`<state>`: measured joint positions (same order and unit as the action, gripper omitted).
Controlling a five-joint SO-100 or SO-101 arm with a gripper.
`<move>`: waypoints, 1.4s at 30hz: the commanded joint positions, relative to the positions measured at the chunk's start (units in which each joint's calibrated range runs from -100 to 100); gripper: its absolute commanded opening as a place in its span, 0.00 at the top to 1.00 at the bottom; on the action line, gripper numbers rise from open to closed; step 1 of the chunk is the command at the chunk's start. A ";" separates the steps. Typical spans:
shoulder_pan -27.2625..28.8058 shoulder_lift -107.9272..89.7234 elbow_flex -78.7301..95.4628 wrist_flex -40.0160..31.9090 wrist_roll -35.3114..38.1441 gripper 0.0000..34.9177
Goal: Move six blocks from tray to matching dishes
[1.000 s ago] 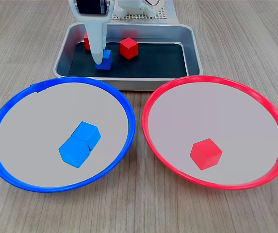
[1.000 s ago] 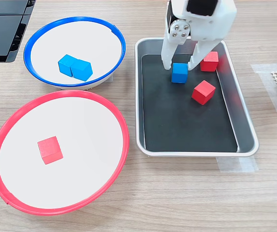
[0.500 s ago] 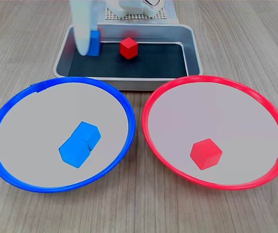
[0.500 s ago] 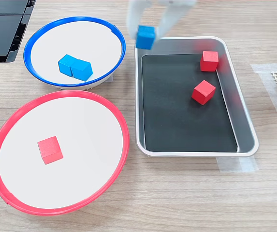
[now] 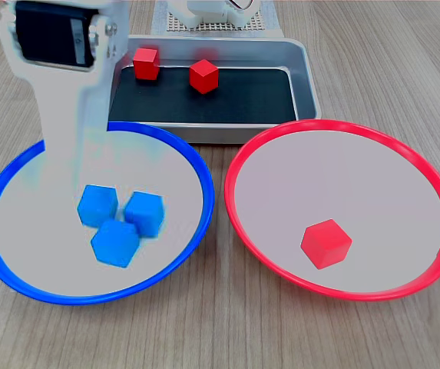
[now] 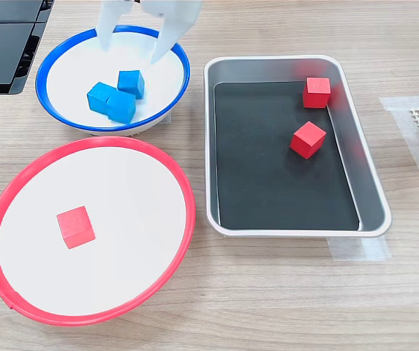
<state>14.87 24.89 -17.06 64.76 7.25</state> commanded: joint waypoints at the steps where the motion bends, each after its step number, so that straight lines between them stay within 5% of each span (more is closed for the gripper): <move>1: -0.33 -9.50 6.18 2.30 1.07 0.60; 3: -1.17 -16.92 13.74 5.44 2.25 0.95; 4: -2.02 -23.23 20.93 8.16 3.81 0.99; 12: -9.46 -50.18 59.16 8.16 10.60 0.99; 13: -10.40 -51.72 62.08 7.58 11.09 0.97; 19: -12.75 -53.68 70.91 2.71 13.38 0.43; 34: -9.74 -47.62 72.27 -0.59 21.10 0.57; 42: -8.14 -47.37 66.90 5.77 23.93 0.59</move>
<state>6.28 -21.65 52.54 68.19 29.91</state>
